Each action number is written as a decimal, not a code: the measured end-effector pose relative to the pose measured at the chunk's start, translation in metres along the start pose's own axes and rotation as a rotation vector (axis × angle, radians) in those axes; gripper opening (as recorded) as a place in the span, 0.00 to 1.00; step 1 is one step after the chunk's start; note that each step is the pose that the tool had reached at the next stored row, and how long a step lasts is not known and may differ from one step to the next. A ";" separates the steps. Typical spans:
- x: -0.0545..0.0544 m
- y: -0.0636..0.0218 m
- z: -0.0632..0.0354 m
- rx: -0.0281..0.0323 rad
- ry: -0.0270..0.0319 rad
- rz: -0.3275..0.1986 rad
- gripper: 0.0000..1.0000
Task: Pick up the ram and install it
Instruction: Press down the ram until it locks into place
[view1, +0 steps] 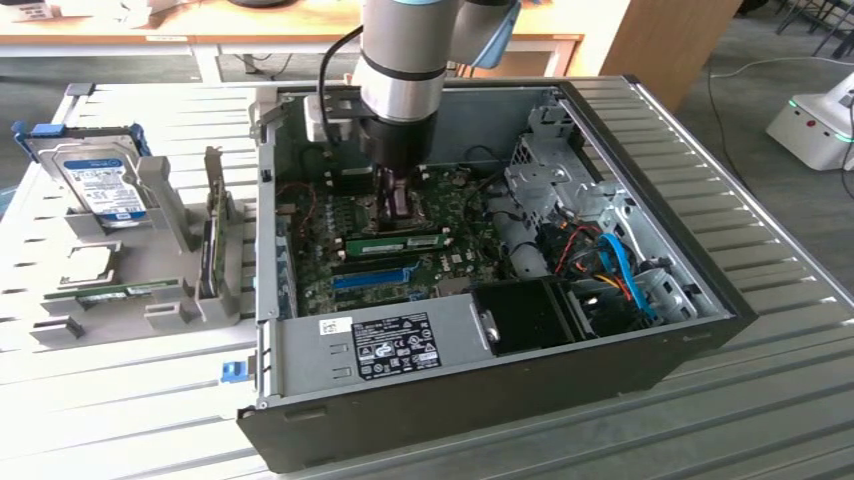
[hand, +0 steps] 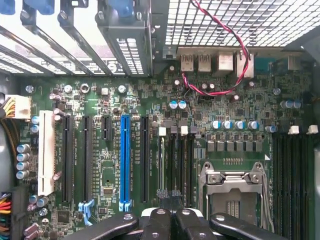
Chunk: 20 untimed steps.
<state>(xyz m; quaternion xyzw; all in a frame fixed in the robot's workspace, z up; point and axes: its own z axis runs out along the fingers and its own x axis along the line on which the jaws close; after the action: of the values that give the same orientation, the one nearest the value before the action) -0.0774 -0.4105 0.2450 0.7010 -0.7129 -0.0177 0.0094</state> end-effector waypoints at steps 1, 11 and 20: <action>0.000 0.0010 0.0000 0.0000 0.0000 0.000 0.11; 0.000 0.0072 0.0003 0.0000 0.0001 0.000 0.11; 0.000 0.0072 0.0025 -0.0001 0.0003 0.000 0.11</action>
<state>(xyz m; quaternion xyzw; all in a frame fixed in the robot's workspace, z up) -0.0847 -0.4105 0.2428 0.7010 -0.7129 -0.0177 0.0095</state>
